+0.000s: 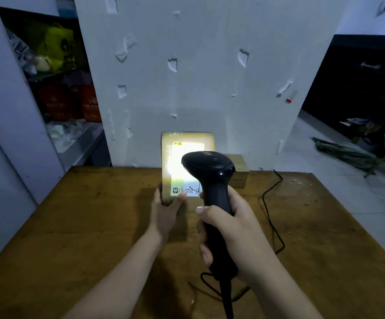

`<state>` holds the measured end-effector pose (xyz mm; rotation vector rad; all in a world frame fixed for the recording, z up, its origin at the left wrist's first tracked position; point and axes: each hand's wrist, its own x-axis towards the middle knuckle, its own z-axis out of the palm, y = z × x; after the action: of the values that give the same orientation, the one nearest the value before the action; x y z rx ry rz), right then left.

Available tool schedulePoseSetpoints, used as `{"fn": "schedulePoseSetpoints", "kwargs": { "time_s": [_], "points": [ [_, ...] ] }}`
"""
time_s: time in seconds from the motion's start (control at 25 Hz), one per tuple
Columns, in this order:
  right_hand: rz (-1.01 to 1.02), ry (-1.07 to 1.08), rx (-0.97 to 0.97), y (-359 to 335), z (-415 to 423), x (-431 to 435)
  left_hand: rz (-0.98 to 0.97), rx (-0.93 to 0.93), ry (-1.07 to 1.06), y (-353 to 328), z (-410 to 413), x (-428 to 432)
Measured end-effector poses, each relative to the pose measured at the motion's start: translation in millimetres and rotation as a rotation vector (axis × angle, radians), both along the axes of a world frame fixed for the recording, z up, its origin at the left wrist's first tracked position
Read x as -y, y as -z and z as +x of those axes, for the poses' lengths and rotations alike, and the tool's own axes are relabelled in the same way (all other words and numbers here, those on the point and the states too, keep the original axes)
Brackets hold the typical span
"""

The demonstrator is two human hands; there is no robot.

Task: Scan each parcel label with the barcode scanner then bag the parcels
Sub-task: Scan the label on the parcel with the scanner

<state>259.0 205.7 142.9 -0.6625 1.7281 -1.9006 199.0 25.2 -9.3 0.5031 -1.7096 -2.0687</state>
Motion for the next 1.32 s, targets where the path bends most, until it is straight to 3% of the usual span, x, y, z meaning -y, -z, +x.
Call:
{"fn": "schedulePoseSetpoints", "kwargs": {
  "time_s": [1.32],
  "points": [
    [-0.027,-0.049,0.014,1,8,-15,-0.001,0.042,-0.057,-5,3,-9]
  ]
}}
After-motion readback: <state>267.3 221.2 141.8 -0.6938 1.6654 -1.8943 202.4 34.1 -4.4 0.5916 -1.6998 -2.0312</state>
